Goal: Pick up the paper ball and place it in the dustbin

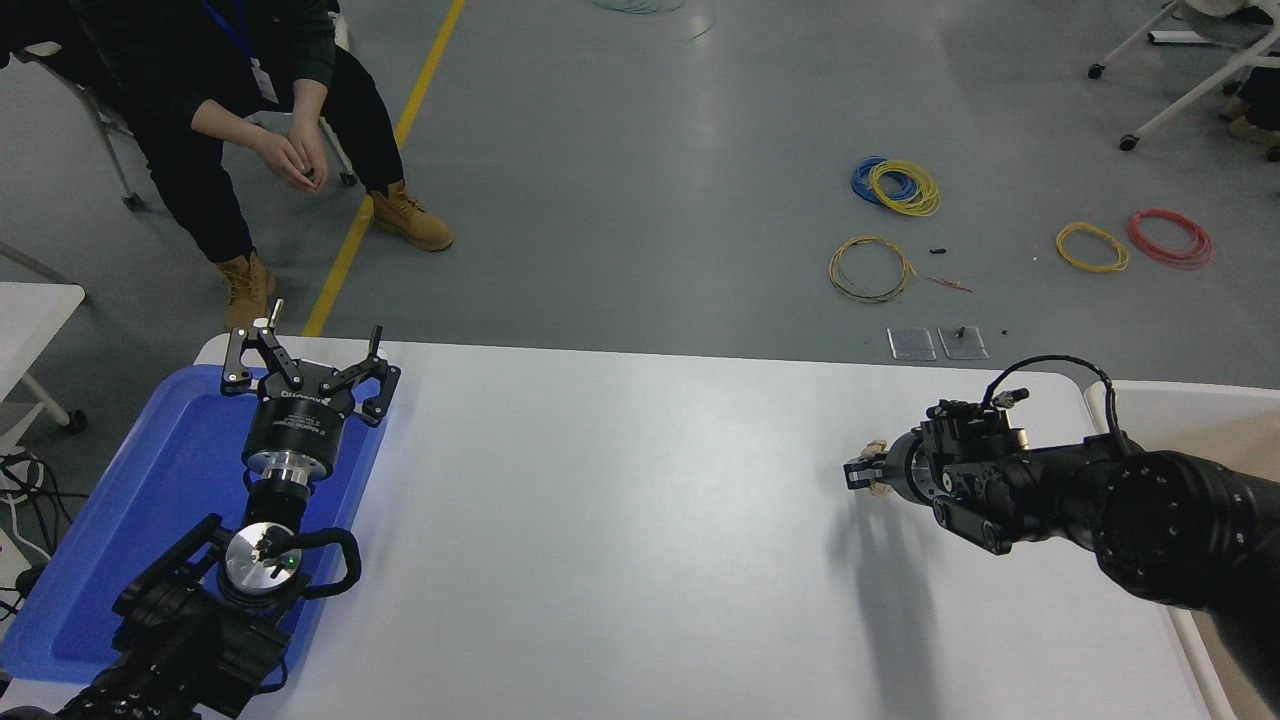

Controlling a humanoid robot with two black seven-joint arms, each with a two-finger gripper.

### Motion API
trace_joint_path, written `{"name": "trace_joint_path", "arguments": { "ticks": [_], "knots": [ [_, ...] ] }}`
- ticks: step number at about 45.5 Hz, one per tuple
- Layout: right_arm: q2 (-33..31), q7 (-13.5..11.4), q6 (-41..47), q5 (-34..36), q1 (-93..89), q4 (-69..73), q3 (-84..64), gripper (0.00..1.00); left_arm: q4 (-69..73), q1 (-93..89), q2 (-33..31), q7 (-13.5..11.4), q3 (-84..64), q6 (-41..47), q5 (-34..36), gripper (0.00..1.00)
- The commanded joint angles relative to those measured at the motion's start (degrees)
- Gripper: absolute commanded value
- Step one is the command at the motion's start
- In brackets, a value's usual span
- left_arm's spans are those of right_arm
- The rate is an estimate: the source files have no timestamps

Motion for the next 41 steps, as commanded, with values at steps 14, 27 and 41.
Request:
{"name": "trace_joint_path", "arguments": {
  "ticks": [14,27,41],
  "knots": [
    [-15.03,-0.07,16.16,-0.42,28.04,23.76,-3.44,0.0,0.01,0.01,0.02,0.01,0.0,0.01,0.0,1.0],
    [-18.19,-0.07,21.25,-0.41,39.74,30.09,-6.69,0.0,0.01,0.01,0.02,0.01,0.0,0.01,0.0,1.0],
    [-19.42,-0.07,26.97,-0.41,49.49,34.05,-7.92,0.0,0.01,0.01,0.02,0.01,0.0,0.01,0.0,1.0]
  ]
}}
